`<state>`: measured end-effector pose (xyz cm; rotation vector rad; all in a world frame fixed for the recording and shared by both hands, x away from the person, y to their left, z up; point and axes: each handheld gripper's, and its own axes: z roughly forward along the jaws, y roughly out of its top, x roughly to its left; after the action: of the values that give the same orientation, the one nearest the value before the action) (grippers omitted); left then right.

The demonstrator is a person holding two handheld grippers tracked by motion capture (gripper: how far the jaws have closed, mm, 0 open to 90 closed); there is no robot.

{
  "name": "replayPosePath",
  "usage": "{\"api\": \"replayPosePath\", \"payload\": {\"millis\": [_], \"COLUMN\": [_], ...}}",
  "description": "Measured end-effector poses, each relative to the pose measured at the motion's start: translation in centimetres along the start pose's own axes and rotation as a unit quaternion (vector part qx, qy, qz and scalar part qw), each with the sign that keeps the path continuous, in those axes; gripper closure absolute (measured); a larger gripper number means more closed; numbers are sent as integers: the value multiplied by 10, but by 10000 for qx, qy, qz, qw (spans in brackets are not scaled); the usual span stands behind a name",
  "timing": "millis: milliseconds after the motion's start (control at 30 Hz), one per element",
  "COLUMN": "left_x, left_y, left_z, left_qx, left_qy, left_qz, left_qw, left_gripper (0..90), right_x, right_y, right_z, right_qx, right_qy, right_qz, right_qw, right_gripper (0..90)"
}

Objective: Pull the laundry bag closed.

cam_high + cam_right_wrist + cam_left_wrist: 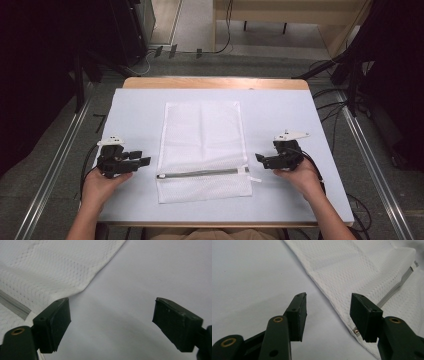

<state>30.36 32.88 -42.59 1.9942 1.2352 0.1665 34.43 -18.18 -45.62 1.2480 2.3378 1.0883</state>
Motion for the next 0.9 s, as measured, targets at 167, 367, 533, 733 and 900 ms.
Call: {"api": "replayPosePath", "payload": {"millis": [167,367,533,733,900], "left_x": [3,3,1,2,3], "left_y": [2,3,2,3,1], "left_z": [4,-1,-2,-3,-2], "left_qx": [275,211,213,199,199], "left_qy": [6,76,65,-83,-82], "left_qz": [-106,-213,-224,-313,-367], "left_qw": [9996,9995,9995,9993,9991], "left_gripper": [430,390,451,452,445], "right_x": [-2,0,6,10,11], "right_y": [2,3,4,7,8], "right_z": [-2,-6,-6,-9,-10], "right_qx": [-66,-186,-152,-171,-69], "right_qy": [-75,104,153,227,245], "right_qz": [97,-24,-168,-181,-158], "right_qw": [9999,9998,9996,9994,9996], "right_gripper": [203,291,289,372,427]}}
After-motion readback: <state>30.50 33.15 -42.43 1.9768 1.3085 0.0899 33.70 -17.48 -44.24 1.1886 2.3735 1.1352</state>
